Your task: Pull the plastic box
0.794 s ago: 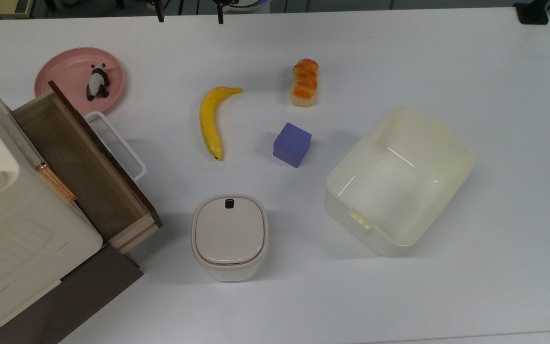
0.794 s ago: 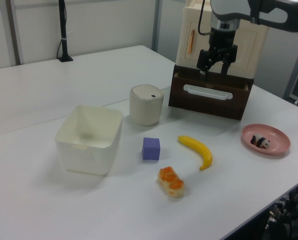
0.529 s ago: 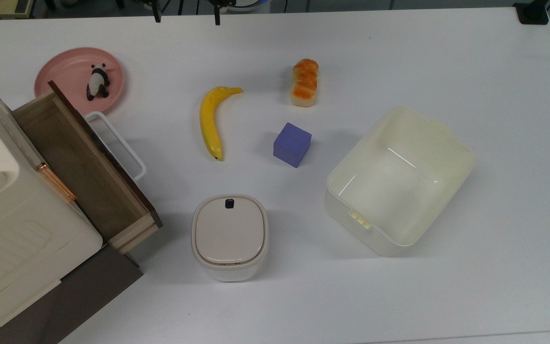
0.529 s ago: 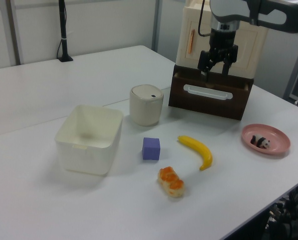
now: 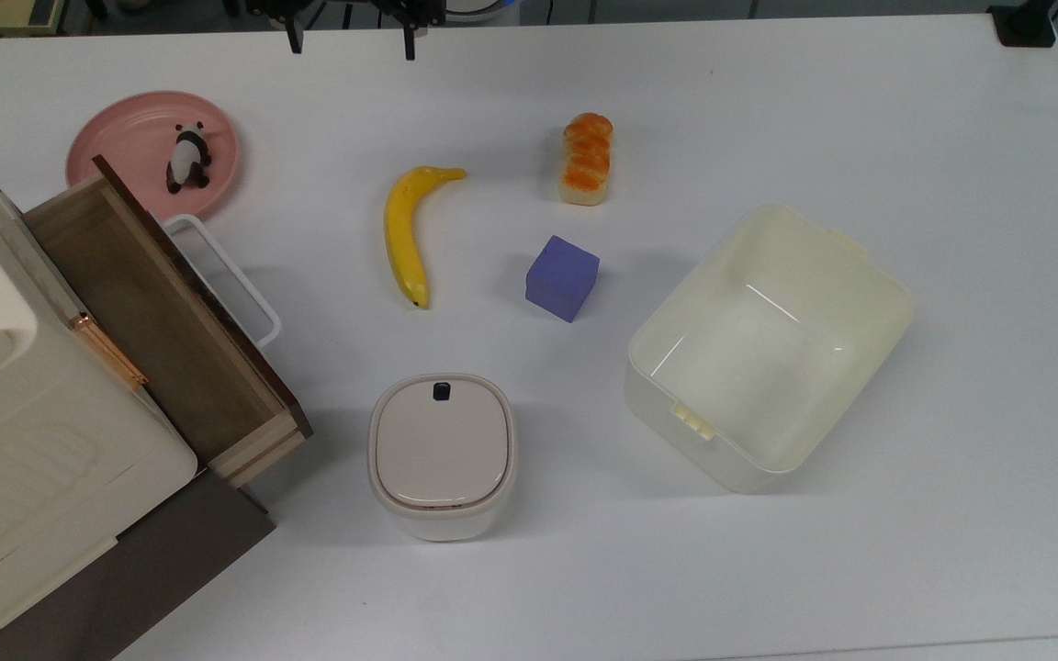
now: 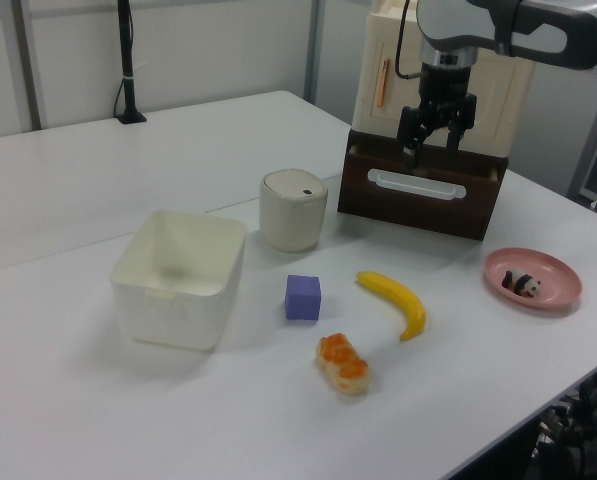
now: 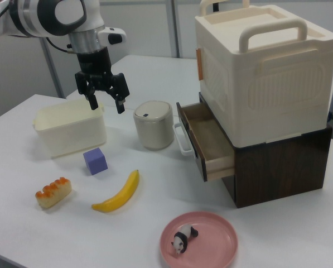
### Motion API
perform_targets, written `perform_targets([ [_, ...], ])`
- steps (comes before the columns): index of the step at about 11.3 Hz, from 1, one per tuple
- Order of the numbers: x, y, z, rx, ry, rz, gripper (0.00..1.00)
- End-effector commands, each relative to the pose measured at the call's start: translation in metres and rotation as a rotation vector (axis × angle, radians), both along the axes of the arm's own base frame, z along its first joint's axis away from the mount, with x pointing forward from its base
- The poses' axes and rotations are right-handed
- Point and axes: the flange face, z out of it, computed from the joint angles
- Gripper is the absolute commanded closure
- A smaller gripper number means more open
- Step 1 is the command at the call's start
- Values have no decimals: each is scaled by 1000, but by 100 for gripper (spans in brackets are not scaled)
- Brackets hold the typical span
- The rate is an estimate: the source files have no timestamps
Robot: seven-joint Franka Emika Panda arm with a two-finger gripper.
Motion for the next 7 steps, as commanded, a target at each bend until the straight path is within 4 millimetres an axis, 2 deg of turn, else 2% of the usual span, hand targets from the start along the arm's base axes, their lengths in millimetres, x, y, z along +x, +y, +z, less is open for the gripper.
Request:
perform_targets([
  [1, 4, -7, 2, -14, -30, -9, 0],
  [3, 3, -16, 4, -14, -38, -21, 0],
  [7, 7, -16, -3, -14, -25, -16, 0],
])
